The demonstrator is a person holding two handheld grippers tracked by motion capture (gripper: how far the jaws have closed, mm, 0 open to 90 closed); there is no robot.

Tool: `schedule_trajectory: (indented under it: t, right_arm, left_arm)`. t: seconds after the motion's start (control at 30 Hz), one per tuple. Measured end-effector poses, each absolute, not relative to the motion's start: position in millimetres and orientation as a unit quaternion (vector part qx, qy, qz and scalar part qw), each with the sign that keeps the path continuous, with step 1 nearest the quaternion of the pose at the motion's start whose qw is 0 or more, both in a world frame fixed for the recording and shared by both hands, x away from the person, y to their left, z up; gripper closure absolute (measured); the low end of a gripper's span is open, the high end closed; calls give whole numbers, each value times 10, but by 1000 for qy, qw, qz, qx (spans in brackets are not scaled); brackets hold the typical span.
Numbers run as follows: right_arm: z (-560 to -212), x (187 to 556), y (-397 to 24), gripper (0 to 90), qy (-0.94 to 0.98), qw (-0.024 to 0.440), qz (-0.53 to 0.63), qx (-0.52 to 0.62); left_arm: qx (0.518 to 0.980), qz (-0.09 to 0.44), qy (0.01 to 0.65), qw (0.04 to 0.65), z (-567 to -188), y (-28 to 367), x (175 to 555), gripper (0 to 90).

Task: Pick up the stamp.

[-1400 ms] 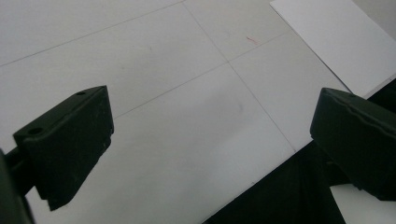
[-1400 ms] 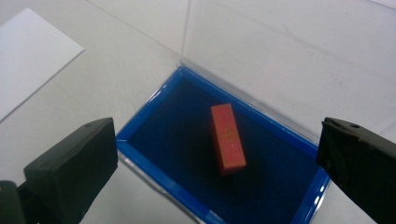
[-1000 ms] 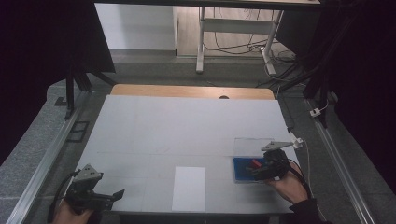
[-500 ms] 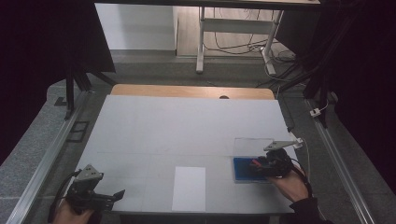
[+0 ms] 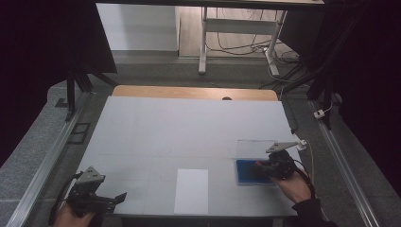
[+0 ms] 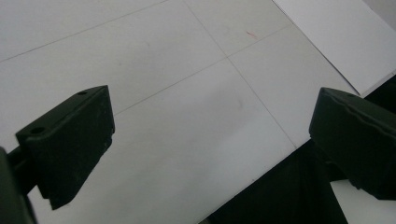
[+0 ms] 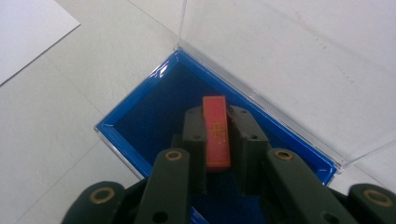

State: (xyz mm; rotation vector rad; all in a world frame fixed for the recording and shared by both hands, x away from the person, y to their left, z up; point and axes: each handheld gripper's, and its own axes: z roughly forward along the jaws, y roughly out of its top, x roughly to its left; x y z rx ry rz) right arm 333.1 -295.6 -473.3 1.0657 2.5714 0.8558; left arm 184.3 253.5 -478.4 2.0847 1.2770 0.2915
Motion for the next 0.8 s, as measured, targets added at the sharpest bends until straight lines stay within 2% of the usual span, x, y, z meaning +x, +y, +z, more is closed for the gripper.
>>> schedule_trajectory:
  t: [0.8]
  right_arm:
    - [-4590,3205,-3005,792,863,134,335,354]
  left_arm:
    - [798,107,489,336,-4784,2544,1848,7]
